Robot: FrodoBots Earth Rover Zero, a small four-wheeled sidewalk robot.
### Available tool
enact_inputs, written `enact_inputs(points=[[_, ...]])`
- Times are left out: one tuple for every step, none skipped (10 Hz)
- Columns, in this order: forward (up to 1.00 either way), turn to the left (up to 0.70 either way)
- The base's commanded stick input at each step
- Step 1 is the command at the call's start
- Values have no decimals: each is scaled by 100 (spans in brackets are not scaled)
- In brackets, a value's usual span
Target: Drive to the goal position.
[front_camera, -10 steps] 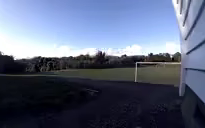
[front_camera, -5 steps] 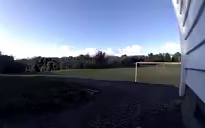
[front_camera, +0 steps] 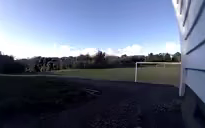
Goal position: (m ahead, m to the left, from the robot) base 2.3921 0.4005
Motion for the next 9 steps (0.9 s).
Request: enact_inputs(points=[[4, 0], [2, 0], [4, 0], [4, 0], [1, 0], [3, 0], [4, 0], [4, 0], [1, 0]])
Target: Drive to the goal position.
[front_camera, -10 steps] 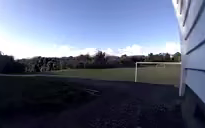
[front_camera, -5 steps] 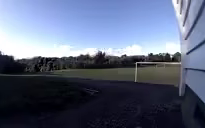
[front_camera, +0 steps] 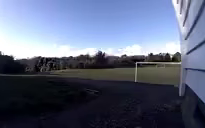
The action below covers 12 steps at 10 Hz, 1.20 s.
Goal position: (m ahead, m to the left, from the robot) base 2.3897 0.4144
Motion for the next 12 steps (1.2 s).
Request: enact_inputs(points=[[4, 0], [4, 0], [4, 0], [4, 0], [4, 0], [4, 0], [4, 0], [4, 0], [4, 0], [4, 0], [4, 0], [4, 0]])
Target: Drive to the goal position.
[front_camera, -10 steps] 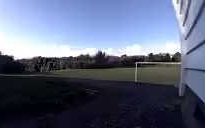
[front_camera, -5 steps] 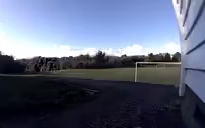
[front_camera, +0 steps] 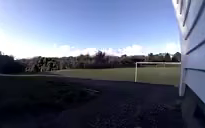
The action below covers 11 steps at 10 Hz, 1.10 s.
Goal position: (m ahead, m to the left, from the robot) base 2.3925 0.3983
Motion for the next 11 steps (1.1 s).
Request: enact_inputs(points=[[4, 0], [4, 0], [4, 0], [4, 0], [4, 0], [4, 0], [4, 0], [4, 0], [2, 0], [0, 0], [3, 0]])
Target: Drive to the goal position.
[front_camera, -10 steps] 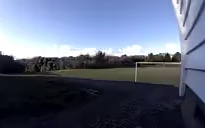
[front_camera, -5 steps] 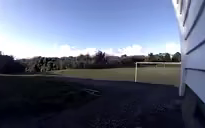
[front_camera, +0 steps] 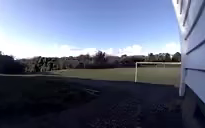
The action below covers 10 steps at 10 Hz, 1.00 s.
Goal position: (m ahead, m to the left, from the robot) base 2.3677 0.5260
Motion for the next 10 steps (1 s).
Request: enact_inputs(points=[[4, 0], [4, 0], [4, 0], [4, 0], [4, 0], [2, 0], [4, 0], [4, 0], [4, 0], [4, 0]])
